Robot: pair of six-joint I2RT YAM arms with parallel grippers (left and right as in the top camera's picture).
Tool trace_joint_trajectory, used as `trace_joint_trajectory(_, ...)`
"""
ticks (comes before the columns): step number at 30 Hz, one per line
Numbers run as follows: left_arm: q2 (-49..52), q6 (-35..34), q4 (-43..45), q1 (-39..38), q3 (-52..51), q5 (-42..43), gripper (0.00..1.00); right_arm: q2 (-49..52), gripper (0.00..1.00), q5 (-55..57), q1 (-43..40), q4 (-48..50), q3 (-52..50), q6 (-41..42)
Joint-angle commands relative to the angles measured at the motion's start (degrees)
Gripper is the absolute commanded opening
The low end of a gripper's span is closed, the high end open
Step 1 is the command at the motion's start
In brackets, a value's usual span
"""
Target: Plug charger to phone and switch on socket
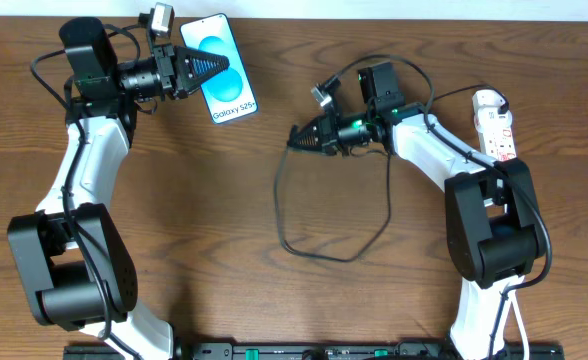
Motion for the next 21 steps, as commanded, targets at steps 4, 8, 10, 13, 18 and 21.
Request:
trace_joint_trajectory(4, -1.1, 1.2, 0.5, 0.0, 0.3, 1.1, 0.07, 0.5, 0.01, 31.1, 0.4, -15.8, 4.9, -10.8)
trace_joint_trajectory(8, -1.1, 1.4, 0.5, 0.0, 0.3, 1.1, 0.07, 0.5, 0.01, 41.0, 1.4, -20.3, 6.5, -11.3)
trace_joint_trajectory(10, -1.1, 1.4, 0.5, 0.0, 0.3, 1.1, 0.07, 0.5, 0.01, 43.6, 2.0, -21.0, 6.4, -11.2)
trace_joint_trajectory(13, -1.1, 1.4, 0.5, 0.0, 0.3, 1.1, 0.08, 1.0, 0.02, 46.2, 2.9, -21.2, 6.4, -9.8)
trace_joint_trajectory(18, -1.1, 1.4, 0.5, 0.0, 0.3, 1.2, 0.08, 3.1, 0.16, 47.0, 3.4, -21.0, 6.4, -8.1)
trace_joint_trajectory(21, -1.1, 1.4, 0.5, 0.0, 0.3, 1.2, 0.07, 3.3, 0.29, 47.0, 3.3, -20.2, 6.5, -7.4)
